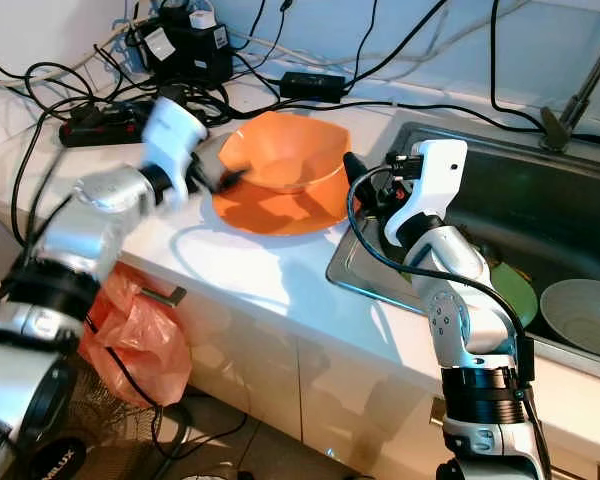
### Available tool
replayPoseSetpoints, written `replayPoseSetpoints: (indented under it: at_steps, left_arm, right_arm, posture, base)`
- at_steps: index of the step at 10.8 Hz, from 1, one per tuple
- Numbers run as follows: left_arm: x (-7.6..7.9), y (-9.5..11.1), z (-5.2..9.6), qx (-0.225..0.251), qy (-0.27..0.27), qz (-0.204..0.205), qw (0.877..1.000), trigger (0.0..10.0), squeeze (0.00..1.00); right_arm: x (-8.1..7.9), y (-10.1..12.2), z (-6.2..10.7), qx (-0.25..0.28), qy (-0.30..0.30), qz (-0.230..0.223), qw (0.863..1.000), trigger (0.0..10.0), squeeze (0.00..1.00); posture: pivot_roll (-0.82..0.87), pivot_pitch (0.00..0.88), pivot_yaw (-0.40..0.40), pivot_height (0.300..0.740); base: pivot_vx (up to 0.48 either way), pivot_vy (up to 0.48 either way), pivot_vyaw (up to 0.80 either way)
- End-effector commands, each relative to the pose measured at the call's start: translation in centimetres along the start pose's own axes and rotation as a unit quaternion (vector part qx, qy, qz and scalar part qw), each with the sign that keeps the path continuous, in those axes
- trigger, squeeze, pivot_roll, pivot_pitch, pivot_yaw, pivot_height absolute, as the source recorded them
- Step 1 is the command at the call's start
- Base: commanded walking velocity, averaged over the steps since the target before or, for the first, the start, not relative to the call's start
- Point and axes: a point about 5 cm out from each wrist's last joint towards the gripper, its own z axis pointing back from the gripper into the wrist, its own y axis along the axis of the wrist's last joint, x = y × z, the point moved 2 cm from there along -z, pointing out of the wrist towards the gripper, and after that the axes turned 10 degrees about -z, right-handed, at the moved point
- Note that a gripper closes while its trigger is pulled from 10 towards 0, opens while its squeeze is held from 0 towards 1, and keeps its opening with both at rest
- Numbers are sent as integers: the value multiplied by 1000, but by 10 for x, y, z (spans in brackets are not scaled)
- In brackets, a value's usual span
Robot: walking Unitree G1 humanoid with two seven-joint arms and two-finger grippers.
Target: Kitchen organization
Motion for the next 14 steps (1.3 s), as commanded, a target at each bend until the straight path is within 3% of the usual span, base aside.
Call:
replayPoseSetpoints:
  at_steps: [1, 3, 5, 8, 10, 12, 14]
  left_arm:
    - [-15, 4, 0, 1, 46, 38, 998, 10000, 0]
    - [-31, 13, -3, 9, 93, 87, 992, 10000, 0]
    - [-35, 10, -8, -6, 112, 166, 980, 10000, 0]
    - [-19, 4, -17, -26, 78, 247, 965, 10000, 0]
    - [-8, 2, -23, -35, 60, 279, 958, 10000, 0]
    - [-2, 4, -25, -34, 44, 303, 951, 10000, 0]
    - [11, 2, -28, -42, 11, 366, 929, 10000, 0]
  right_arm:
    - [-4, 1, 2, -2, 2, 2, 1000, 10000, 0]
    - [-5, 1, 2, -3, 2, 0, 1000, 10000, 0]
    - [-7, 0, 3, -1, -1, -2, 1000, 10000, 0]
    - [-10, -1, 5, 2, -6, -8, 1000, 10000, 0]
    - [-12, 0, 6, 1, -2, -14, 1000, 10000, 0]
    - [-22, 1, 10, -31, 51, -10, 998, 10000, 0]
    - [-26, -2, 21, -78, 98, 18, 992, 10000, 0]
  posture:
    - [60, 65, 45, 740]
    - [60, 68, 54, 740]
    - [57, 72, 68, 740]
    - [50, 80, 83, 740]
    - [48, 86, 84, 740]
    - [45, 87, 84, 740]
    - [38, 88, 85, 740]
  base:
    - [0, 0, 0]
    - [0, 0, 0]
    - [0, 0, 0]
    - [0, 0, 0]
    - [0, 0, 0]
    - [0, 0, 0]
    - [0, 0, 0]
